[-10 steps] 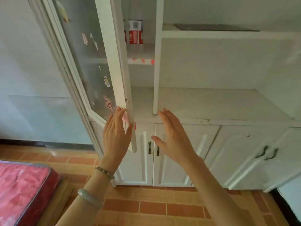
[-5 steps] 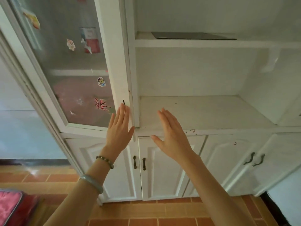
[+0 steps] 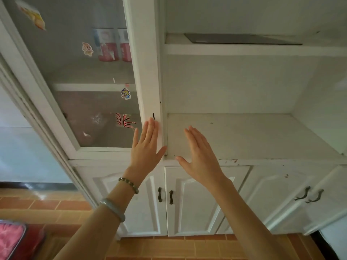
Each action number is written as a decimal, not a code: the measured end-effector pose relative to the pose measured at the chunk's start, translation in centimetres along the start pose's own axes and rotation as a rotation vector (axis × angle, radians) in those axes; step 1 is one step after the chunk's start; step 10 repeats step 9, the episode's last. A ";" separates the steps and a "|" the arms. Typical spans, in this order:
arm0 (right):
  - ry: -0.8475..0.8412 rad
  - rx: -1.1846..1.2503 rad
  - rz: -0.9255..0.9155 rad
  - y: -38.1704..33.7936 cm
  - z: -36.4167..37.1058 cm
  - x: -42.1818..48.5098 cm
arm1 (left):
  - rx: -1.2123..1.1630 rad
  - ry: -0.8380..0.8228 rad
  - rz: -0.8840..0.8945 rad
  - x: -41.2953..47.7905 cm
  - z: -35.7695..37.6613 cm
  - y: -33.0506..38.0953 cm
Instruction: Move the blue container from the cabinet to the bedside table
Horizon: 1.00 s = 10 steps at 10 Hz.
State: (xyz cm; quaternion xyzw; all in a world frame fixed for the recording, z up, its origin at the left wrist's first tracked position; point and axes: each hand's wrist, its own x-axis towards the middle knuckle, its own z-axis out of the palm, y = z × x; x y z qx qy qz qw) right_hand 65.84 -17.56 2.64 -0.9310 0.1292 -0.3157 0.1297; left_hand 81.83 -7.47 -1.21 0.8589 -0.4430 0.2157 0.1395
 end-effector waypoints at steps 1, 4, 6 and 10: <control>0.008 -0.016 0.013 0.5 0.4 0.7 | 0.000 0.004 -0.009 1.1 0.4 0.0; -0.006 -0.032 0.037 1.5 1.5 2.4 | -0.008 0.020 -0.007 1.6 1.8 -0.3; -0.036 -0.036 0.035 1.5 2.0 2.6 | 0.026 0.063 0.037 1.2 1.4 -0.7; -0.025 -0.014 0.006 0.8 0.6 1.5 | -0.002 0.149 0.080 -1.2 -2.4 -0.7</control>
